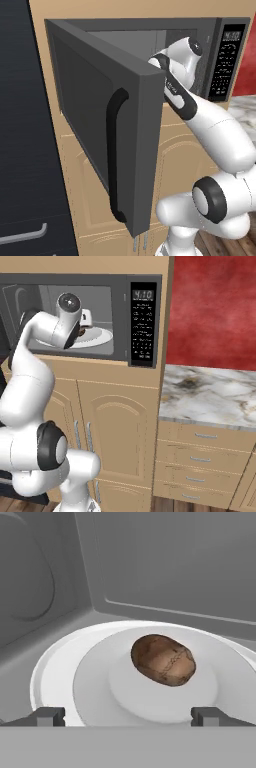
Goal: Retrieve the reheated potato from the microwave, then place the potato, cheese, and condiment on the cutting board.
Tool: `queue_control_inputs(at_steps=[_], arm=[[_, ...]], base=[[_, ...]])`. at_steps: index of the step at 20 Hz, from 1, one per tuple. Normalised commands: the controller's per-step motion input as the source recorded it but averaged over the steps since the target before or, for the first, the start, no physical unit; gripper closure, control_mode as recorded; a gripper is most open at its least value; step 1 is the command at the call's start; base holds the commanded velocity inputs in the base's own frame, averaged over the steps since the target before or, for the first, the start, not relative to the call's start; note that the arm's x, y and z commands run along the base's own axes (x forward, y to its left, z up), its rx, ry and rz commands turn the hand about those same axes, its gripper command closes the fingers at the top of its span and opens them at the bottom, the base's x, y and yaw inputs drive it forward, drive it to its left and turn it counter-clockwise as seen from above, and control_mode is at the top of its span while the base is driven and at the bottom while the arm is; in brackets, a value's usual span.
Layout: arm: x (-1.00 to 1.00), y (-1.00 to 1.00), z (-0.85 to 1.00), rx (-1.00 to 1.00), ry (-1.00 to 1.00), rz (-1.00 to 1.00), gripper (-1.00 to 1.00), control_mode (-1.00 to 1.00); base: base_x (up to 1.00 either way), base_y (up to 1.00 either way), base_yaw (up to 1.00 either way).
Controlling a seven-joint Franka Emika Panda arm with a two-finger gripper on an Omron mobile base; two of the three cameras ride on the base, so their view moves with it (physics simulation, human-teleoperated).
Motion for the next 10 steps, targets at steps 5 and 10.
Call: queue_control_inputs(at_steps=[5,10], arm=[[0.51,0.1,-0.03,-0.01,0.0,0.0,-1.0,-1.0],[0.5,0.14,-0.11,-0.02,0.0,0.0,-1.0,-1.0]], base=[[0.0,0.0,0.0],[0.0,0.0,0.0]])
